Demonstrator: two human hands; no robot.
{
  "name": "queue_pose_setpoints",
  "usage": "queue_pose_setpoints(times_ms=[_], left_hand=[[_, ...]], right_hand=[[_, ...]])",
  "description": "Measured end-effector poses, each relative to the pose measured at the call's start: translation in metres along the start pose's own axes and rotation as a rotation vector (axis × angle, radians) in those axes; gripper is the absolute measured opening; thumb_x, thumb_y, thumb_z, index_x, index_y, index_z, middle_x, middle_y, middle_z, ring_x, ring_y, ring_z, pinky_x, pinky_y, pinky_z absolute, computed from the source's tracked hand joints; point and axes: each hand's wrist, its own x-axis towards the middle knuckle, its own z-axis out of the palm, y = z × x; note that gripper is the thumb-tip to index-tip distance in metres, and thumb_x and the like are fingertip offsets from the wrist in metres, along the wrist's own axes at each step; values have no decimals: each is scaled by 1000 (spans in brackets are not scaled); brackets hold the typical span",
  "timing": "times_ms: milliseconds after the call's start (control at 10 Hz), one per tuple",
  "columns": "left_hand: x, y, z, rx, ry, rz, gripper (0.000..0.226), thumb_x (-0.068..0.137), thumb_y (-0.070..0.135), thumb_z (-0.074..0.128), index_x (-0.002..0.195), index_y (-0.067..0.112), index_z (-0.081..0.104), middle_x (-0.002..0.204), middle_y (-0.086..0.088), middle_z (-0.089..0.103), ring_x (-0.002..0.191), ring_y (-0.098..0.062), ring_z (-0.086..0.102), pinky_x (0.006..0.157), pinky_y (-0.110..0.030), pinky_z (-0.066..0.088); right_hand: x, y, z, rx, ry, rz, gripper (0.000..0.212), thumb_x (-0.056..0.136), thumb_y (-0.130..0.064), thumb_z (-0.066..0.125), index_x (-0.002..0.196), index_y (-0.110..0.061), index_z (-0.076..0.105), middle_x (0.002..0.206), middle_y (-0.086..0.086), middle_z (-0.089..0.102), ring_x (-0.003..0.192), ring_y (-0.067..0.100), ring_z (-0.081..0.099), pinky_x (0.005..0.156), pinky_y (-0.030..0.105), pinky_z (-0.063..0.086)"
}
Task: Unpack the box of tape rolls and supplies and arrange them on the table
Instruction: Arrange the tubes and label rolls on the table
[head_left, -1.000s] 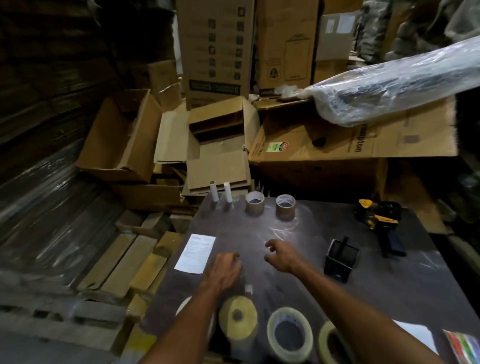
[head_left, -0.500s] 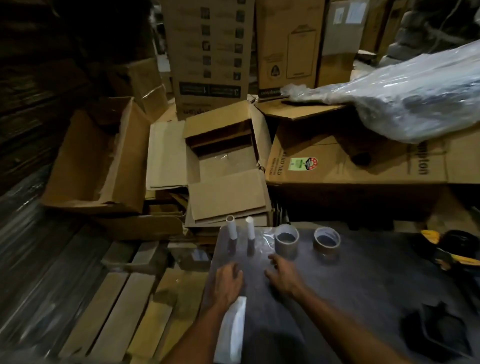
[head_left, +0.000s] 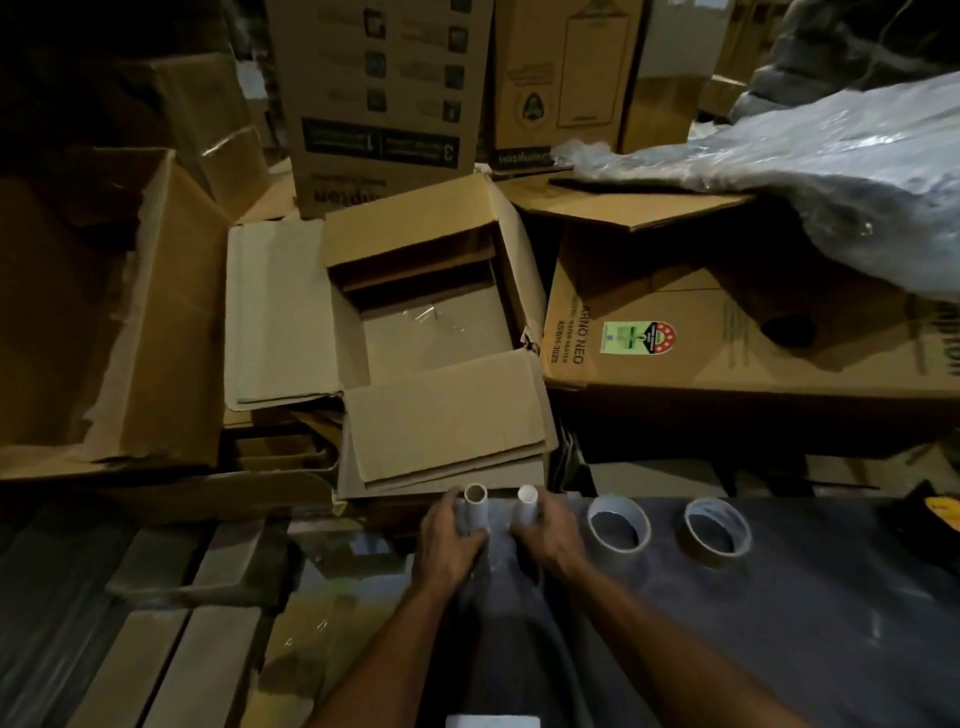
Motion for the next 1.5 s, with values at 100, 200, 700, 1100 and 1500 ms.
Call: queue_pose_setpoints(times_ms=[100, 200, 700, 1100, 1500], left_hand=[[4, 1, 9, 22, 4, 56, 50, 83, 28, 75, 129, 17, 58, 130, -3, 59, 119, -20, 56, 103, -35, 45], [-10, 3, 18, -30, -2, 32, 34, 87, 22, 72, 118, 12, 64, 114, -5, 65, 105, -20, 62, 92, -34, 51], [-191, -4, 67, 59, -113, 49, 29, 74, 26, 84, 97, 14, 71, 92, -3, 71, 84, -14, 66, 69, -19, 49], [-300, 3, 108, 184, -183, 87, 33, 67, 56, 73, 71, 24, 68, 65, 5, 66, 67, -9, 66, 61, -27, 54], [-330, -1, 114, 208, -345, 90, 32, 56, 36, 90, 76, 17, 75, 70, 5, 73, 62, 3, 62, 56, -17, 47]], right_hand=[[-7, -13, -6, -125, -69, 8, 24, 61, -67, 69, 72, -52, 55, 80, -8, 65, 77, -7, 59, 69, 8, 45], [-23, -8, -11, -151, -86, 22, 15, 87, -23, 69, 102, -20, 66, 95, 3, 65, 92, 19, 63, 82, 27, 48], [-172, 93, -116, -213, -97, 9, 26, 82, -35, 66, 72, -11, 66, 67, 1, 69, 63, 9, 66, 61, 39, 55], [-280, 152, -172, -226, -242, -112, 22, 84, -26, 68, 71, -9, 64, 67, 4, 66, 60, 7, 61, 59, 30, 48], [-317, 167, -176, -153, -306, -267, 21, 76, -19, 68, 95, -30, 65, 91, -15, 69, 86, -2, 64, 73, 27, 53]])
